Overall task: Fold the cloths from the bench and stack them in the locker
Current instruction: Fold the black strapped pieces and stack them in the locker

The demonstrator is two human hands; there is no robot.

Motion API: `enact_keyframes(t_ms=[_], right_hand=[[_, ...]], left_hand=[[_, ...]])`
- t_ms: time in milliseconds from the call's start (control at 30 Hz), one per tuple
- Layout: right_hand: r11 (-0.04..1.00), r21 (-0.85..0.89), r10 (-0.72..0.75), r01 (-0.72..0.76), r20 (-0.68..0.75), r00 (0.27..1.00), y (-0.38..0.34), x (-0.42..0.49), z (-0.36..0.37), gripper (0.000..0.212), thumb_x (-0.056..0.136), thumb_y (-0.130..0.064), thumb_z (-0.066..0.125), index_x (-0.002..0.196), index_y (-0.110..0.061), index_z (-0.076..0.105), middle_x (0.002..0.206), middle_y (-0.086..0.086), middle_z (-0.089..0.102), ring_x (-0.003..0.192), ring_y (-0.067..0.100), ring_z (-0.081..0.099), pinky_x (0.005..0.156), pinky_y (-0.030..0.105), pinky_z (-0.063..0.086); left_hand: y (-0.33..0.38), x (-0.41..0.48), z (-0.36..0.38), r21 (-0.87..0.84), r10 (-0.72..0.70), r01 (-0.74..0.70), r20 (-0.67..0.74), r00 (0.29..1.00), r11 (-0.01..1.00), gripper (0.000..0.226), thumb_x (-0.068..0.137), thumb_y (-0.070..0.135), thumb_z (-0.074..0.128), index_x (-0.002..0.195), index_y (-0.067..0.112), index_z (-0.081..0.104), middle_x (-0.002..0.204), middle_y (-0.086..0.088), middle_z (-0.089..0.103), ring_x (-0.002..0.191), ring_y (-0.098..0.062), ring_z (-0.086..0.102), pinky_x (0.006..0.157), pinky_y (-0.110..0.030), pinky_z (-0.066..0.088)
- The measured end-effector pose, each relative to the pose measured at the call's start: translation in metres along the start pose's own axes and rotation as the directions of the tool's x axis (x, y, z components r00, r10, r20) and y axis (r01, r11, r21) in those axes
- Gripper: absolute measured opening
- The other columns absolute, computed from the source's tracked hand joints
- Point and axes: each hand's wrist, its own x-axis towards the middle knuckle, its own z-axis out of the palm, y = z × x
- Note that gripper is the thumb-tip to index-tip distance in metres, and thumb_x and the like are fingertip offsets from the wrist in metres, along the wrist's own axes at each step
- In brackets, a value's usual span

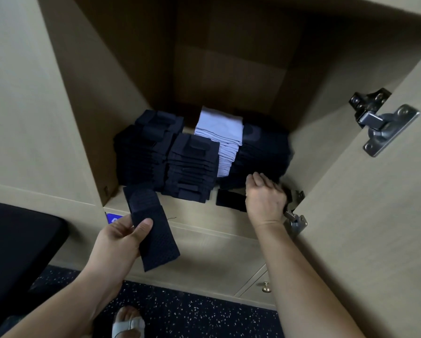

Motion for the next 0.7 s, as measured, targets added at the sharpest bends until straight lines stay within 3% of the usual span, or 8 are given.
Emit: enact_keyframes(t_ms=[100, 200, 367, 467, 567, 700], right_hand=[[1.000, -0.017, -0.014, 0.015, 0.012, 1.000, 0.003, -0.002, 0.000, 0.035, 0.068, -0.010, 0.041, 0.077, -0.006, 0.075, 0.082, 0.009, 0.074, 0.079, 0.025, 0.073, 0.062, 0.029, 0.055], [0.999, -0.029, -0.033, 0.037, 0.117, 0.993, -0.003, -0.025, 0.012, 0.038, 0.065, -0.011, 0.037, 0.071, -0.009, 0.075, 0.073, 0.005, 0.071, 0.071, 0.023, 0.071, 0.055, 0.028, 0.053], [1.000, 0.014, -0.024, 0.021, 0.264, 0.964, -0.010, -0.046, 0.024, 0.034, 0.063, -0.009, 0.045, 0.075, -0.008, 0.076, 0.080, 0.006, 0.074, 0.076, 0.023, 0.073, 0.051, 0.028, 0.053], [0.999, 0.049, -0.035, 0.021, 0.297, 0.954, -0.010, -0.046, 0.023, 0.038, 0.063, -0.006, 0.041, 0.075, -0.009, 0.077, 0.081, 0.005, 0.075, 0.076, 0.021, 0.073, 0.048, 0.025, 0.052], [0.995, 0.081, -0.084, 0.065, 0.269, 0.959, -0.012, -0.048, 0.018, 0.028, 0.056, -0.006, 0.056, 0.074, -0.011, 0.077, 0.081, 0.003, 0.075, 0.074, 0.019, 0.073, 0.044, 0.022, 0.050], [0.988, 0.116, -0.130, 0.104, 0.240, 0.962, -0.017, -0.050, 0.019, 0.042, 0.068, -0.009, 0.037, 0.079, -0.010, 0.077, 0.085, 0.005, 0.076, 0.077, 0.019, 0.074, 0.046, 0.022, 0.052]], left_hand=[[-0.002, -0.001, -0.001, 0.002, -0.007, 0.007, 0.000, 1.000, 1.000, 0.016, 0.095, 0.008, 0.056, 0.098, 0.012, 0.071, 0.085, -0.002, 0.077, 0.071, -0.010, 0.072, 0.062, -0.025, 0.056], [-0.004, -0.002, -0.001, 0.003, -0.020, 0.020, 0.006, 1.000, 1.000, 0.016, 0.094, 0.009, 0.057, 0.099, 0.010, 0.072, 0.087, -0.004, 0.077, 0.073, -0.012, 0.072, 0.071, -0.032, 0.053], [-0.002, 0.000, -0.003, 0.013, 0.001, -0.001, 0.005, 1.000, 1.000, 0.017, 0.095, 0.009, 0.056, 0.095, 0.013, 0.073, 0.085, -0.002, 0.077, 0.071, -0.010, 0.072, 0.072, -0.031, 0.052], [-0.002, 0.000, -0.001, 0.006, 0.008, -0.008, 0.010, 1.000, 1.000, 0.017, 0.095, 0.009, 0.056, 0.095, 0.014, 0.072, 0.085, -0.001, 0.077, 0.071, -0.009, 0.071, 0.071, -0.031, 0.052], [-0.001, 0.000, 0.001, 0.003, 0.009, -0.009, 0.015, 1.000, 1.000, 0.017, 0.095, 0.009, 0.056, 0.095, 0.013, 0.072, 0.085, -0.002, 0.077, 0.071, -0.009, 0.072, 0.071, -0.031, 0.051], [-0.002, -0.001, 0.006, 0.008, 0.006, -0.006, 0.025, 1.000, 1.000, 0.017, 0.096, 0.008, 0.055, 0.096, 0.012, 0.071, 0.086, -0.003, 0.077, 0.072, -0.011, 0.071, 0.071, -0.030, 0.053]])
